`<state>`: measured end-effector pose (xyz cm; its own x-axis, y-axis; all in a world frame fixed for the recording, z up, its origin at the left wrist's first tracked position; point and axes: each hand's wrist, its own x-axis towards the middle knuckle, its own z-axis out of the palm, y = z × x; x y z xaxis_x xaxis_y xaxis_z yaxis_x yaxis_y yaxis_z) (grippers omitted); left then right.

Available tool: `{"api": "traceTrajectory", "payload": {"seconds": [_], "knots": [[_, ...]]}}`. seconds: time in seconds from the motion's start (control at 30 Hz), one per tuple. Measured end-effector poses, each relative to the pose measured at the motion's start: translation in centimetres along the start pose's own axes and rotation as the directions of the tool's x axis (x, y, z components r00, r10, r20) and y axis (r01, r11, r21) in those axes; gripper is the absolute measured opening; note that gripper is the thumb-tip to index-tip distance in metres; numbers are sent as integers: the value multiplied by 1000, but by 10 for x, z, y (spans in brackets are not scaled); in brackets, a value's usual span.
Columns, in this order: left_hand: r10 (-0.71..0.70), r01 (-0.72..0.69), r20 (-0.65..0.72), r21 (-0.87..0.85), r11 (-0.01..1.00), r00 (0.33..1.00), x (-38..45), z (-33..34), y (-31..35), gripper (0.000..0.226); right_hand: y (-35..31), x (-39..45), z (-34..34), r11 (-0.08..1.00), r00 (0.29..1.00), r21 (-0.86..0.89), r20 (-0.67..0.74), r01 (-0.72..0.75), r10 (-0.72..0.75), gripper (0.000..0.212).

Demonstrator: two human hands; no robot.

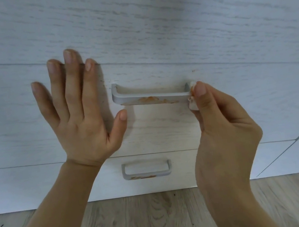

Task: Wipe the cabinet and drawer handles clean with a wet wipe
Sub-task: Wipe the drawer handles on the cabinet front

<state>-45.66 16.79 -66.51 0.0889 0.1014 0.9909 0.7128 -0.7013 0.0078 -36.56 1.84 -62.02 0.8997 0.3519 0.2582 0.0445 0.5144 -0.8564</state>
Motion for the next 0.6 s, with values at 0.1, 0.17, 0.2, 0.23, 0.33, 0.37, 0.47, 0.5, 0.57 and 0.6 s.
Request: {"api": "traceTrajectory", "payload": {"seconds": [0.1,0.17,0.2,0.23,0.33,0.37,0.47,0.5,0.57,0.6], "knots": [[7,-7,-8,-3,1000,1000,-1,0,0,69,0,-2,2,999,999,-16,-4,35,-35,10],[19,-19,-4,5,1000,1000,0,1,0,70,1,-1,1,997,997,-29,16,78,-78,10],[24,-24,0,10,1000,1000,0,0,0,70,2,-3,-1,995,995,-41,26,94,-93,11],[25,-25,3,13,1000,1000,1,0,1,70,4,-5,-3,991,993,-63,33,116,-114,12],[21,-22,30,7,1000,999,3,-4,1,69,8,-12,-11,920,941,-200,97,337,-324,17],[18,-18,49,-7,1000,999,2,-7,1,69,9,-11,-14,847,885,-256,157,465,-438,20],[22,-17,103,-44,999,994,-2,-11,3,67,11,5,-19,516,610,-325,397,793,-686,24],[10,-5,117,-46,999,993,-3,-11,6,67,11,12,-21,399,510,-320,479,859,-715,21],[-26,29,115,-29,999,993,-4,-10,16,67,12,28,-25,210,352,-299,580,931,-735,15],[-38,41,108,-19,999,993,-3,-9,20,67,11,35,-27,142,296,-289,605,947,-739,14]]}}
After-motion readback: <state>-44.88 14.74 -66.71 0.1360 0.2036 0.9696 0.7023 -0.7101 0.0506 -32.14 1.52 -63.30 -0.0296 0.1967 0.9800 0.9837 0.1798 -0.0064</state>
